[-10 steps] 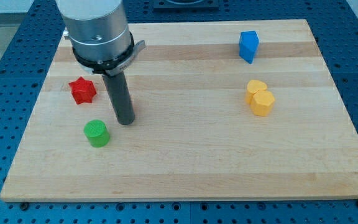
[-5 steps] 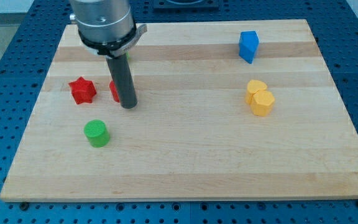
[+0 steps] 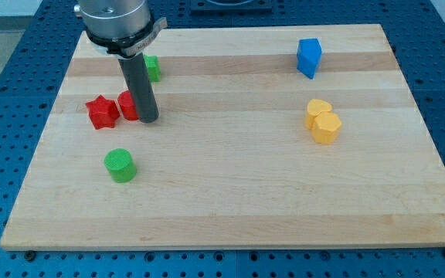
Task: Push the red circle into the red star
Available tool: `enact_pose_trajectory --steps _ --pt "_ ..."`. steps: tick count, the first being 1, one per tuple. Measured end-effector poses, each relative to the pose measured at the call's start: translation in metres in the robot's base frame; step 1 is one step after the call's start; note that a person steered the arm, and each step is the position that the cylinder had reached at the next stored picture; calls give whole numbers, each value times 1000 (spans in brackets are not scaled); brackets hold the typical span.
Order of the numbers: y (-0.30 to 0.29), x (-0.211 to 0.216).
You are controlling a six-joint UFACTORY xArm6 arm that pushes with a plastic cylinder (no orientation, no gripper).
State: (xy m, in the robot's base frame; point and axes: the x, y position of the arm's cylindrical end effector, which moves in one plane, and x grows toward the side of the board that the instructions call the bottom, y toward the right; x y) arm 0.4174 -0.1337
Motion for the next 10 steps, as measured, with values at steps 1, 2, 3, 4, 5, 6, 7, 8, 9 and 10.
enact_pose_trajectory --steps 1,2,3,4,5,6,7,8,9,10 --pt "38 -9" --pt "41 -29" --pt "36 -51" --pt "6 -51" --pt "2 -48" --pt "2 -29" --pt "-2 -29" --pt "-4 -38" --pt "-12 -46" --pt "-16 -46"
